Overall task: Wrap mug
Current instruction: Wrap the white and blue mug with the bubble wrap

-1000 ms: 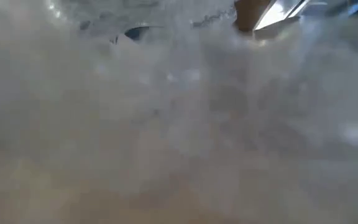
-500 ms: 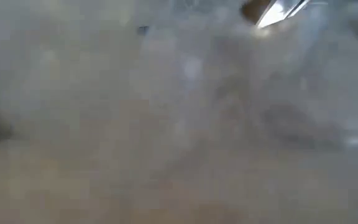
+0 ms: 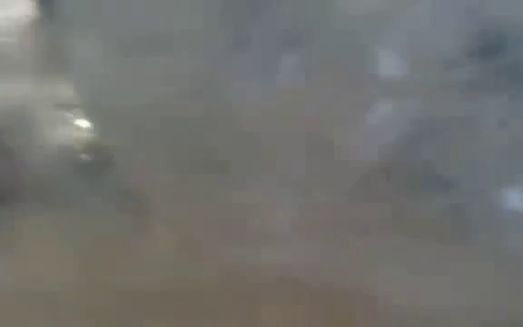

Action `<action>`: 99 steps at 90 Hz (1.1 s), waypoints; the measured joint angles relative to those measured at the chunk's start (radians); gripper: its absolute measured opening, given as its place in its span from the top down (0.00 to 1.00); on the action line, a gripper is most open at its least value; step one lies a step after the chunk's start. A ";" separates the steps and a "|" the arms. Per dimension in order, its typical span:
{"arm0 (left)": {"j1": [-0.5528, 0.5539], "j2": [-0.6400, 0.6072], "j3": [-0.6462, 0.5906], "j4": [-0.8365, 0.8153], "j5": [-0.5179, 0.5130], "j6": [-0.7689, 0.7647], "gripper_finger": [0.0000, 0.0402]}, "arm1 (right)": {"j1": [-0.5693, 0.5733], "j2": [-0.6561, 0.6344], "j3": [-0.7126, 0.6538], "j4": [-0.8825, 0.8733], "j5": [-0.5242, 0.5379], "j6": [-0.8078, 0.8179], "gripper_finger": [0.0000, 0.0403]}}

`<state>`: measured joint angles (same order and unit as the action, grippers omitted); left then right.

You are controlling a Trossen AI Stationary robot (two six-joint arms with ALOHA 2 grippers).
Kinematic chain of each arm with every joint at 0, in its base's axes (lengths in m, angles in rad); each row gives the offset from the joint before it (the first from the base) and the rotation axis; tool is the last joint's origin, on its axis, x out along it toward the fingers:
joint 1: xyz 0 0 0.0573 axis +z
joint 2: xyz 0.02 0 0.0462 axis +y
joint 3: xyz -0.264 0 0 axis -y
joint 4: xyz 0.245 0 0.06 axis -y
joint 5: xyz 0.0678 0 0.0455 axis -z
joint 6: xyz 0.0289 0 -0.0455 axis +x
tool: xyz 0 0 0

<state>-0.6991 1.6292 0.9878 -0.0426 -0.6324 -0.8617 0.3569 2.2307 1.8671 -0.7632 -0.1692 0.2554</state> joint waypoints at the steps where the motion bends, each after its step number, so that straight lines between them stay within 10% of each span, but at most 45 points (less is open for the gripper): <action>1: 0.001 0.002 0.000 0.006 0.000 0.011 1.00 | 0.000 -0.001 0.000 0.002 0.000 0.000 1.00; 99: 0.051 0.048 0.001 0.027 0.003 0.058 1.00 | 0.119 -0.222 0.000 0.031 0.069 -0.027 1.00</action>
<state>-0.6485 1.6768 0.9886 -0.0158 -0.6296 -0.8037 0.4754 2.0091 1.8675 -0.7322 -0.1000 0.2282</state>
